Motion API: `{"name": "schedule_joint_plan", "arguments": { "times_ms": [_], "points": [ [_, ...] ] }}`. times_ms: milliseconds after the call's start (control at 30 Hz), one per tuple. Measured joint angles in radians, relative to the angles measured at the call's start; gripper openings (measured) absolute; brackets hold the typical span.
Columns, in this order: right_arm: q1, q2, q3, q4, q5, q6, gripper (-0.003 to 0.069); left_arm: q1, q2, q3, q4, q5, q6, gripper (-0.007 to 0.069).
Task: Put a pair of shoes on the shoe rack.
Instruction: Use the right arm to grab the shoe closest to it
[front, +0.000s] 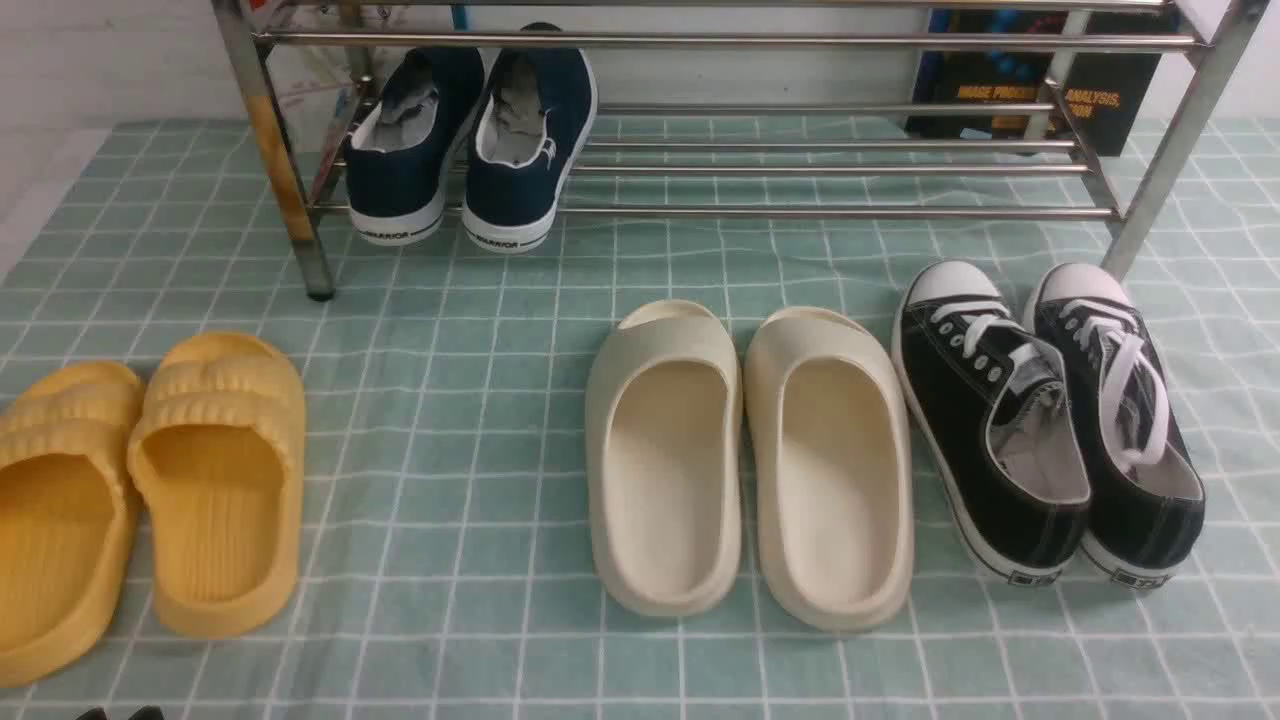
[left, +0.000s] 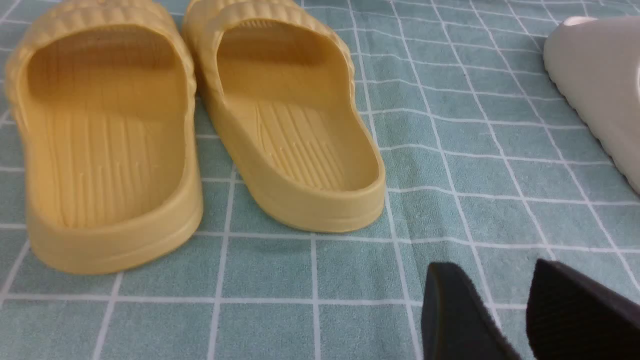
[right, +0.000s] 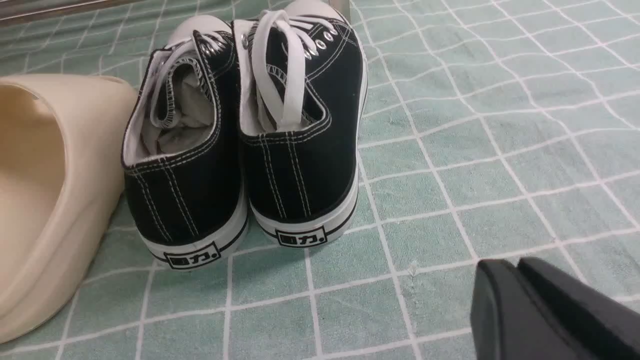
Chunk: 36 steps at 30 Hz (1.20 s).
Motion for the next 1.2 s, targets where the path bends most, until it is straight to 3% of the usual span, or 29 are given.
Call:
{"name": "schedule_joint_plan", "arguments": {
  "times_ms": [667,1000,1200],
  "points": [
    [0.0,0.0,0.01,-0.001,-0.064,0.0,0.0095,0.0,0.0,0.0,0.0,0.0,0.0,0.0238],
    [0.0,0.0,0.012,-0.025,-0.432,0.003,0.011,0.0,0.0,0.0,0.0,0.0,0.0,0.0238],
    [0.0,0.0,0.012,-0.025,-0.723,0.129,0.0113,0.0,0.0,0.0,0.0,0.0,0.0,0.0238]
  ]
}}
